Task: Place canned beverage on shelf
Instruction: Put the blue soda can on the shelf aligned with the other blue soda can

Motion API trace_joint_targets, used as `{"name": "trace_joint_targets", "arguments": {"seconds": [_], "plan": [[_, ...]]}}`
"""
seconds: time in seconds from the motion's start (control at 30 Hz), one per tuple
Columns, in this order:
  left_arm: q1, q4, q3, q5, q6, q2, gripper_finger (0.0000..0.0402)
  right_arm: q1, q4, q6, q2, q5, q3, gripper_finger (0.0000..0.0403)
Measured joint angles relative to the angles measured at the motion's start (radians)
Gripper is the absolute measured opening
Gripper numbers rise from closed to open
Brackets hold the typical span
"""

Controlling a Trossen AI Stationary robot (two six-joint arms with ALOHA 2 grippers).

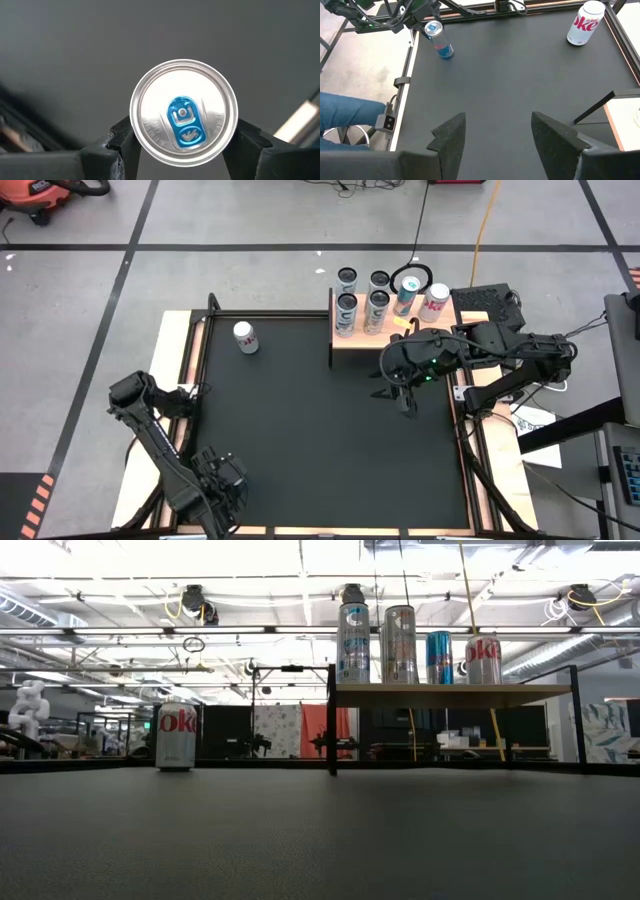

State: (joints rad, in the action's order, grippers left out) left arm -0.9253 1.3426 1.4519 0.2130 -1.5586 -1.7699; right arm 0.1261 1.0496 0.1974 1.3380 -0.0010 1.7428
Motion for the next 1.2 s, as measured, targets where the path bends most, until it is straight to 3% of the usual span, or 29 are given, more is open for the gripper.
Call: {"name": "trace_joint_targets", "arguments": {"seconds": [0.33,0.93,1.2], "plan": [[0.114,0.002,0.095,0.060,0.250,0.004,0.0209,0.000,0.000,0.000,0.000,0.000,0.000,0.0206],[0.508,0.001,0.395,0.081,0.905,0.005,0.0209,0.000,-0.088,0.000,0.000,0.000,0.000,0.0206],[0.641,-0.003,0.450,0.084,1.108,0.006,0.0209,0.000,-0.062,0.000,0.000,-0.035,0.000,0.0206]]}}
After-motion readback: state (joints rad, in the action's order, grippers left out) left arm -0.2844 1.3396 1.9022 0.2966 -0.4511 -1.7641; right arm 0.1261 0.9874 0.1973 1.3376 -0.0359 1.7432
